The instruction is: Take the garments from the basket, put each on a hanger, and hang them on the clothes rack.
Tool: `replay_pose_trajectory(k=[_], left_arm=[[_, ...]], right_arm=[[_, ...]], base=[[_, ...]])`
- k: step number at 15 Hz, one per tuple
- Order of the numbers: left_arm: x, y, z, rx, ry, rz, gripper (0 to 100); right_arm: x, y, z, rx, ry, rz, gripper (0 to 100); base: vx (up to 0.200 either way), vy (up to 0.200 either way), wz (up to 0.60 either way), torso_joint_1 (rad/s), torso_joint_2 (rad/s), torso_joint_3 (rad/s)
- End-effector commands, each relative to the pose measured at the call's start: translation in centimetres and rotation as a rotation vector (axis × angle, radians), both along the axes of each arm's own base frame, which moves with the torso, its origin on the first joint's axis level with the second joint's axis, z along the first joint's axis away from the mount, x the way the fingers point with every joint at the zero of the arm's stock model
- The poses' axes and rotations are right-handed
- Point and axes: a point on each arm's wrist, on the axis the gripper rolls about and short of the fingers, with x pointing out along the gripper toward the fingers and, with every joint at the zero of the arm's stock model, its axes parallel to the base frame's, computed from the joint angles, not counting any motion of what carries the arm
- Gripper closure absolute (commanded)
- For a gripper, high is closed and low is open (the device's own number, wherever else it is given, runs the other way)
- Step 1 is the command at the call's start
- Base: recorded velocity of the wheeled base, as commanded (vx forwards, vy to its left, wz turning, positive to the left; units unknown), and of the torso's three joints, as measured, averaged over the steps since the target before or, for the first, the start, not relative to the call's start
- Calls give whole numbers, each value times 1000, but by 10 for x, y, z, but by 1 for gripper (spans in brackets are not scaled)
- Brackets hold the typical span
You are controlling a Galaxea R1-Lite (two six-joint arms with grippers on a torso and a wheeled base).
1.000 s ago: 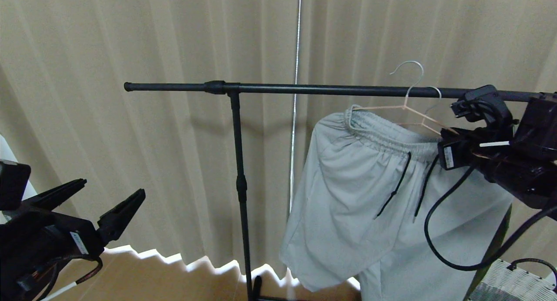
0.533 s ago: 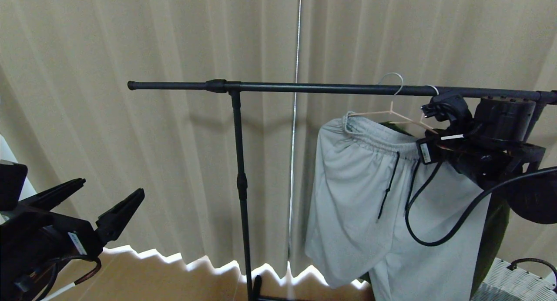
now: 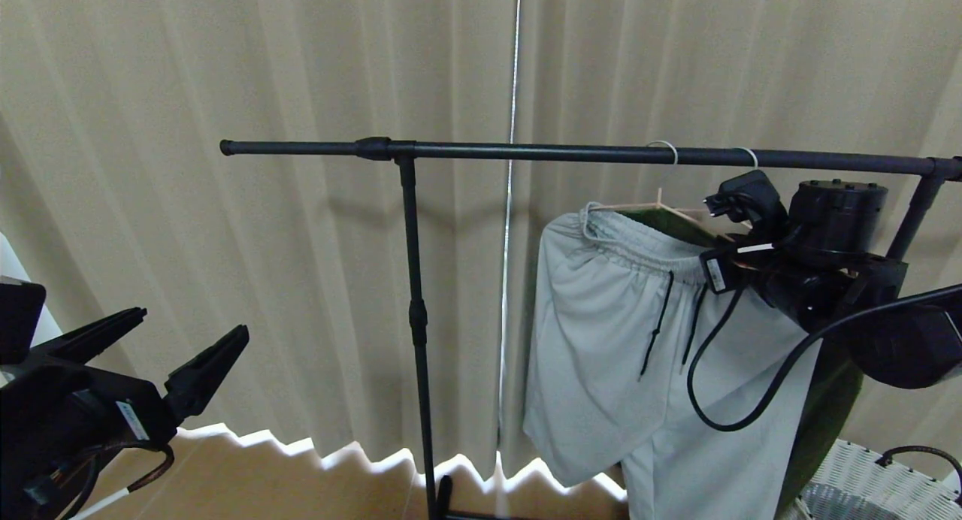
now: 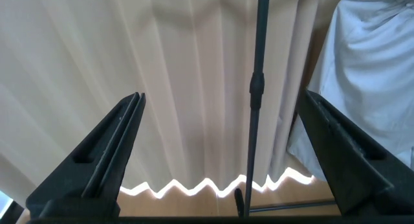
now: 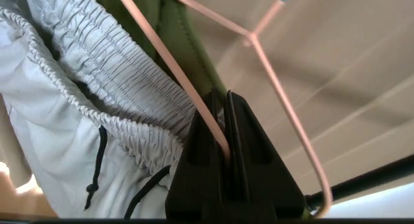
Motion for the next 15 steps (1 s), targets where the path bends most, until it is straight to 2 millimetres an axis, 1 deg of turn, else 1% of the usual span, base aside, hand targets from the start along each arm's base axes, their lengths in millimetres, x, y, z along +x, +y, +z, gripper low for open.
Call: replay_pose_trajectory(k=[1,5,6,9,12,15], left_arm=[[0,0,0,-1,-2,2,0],[0,0,0,-1,-2,2,0],[0,0,0,-1,-2,2,0],[0,0,1,-1,-3,4,0],[0,1,1,-2,-5,4,0],[-1,1,1,-2,-8,5,0]], right_arm=[[0,2,-3,-2,9,8,100],[-3,6,-4,2,14,21,100],[-5,9,-5,6,15,32,0],[-9,14,-3,48,-65,59,0],[-19,13,-12,67,-107,108,0],[-25,11,-17,82,-140,149,0]], base=[[0,0,0,0,0,0],[0,0,0,0,0,0],[0,0,0,0,0,0],[0,0,0,0,0,0],[0,0,0,0,0,0],[0,0,0,0,0,0]])
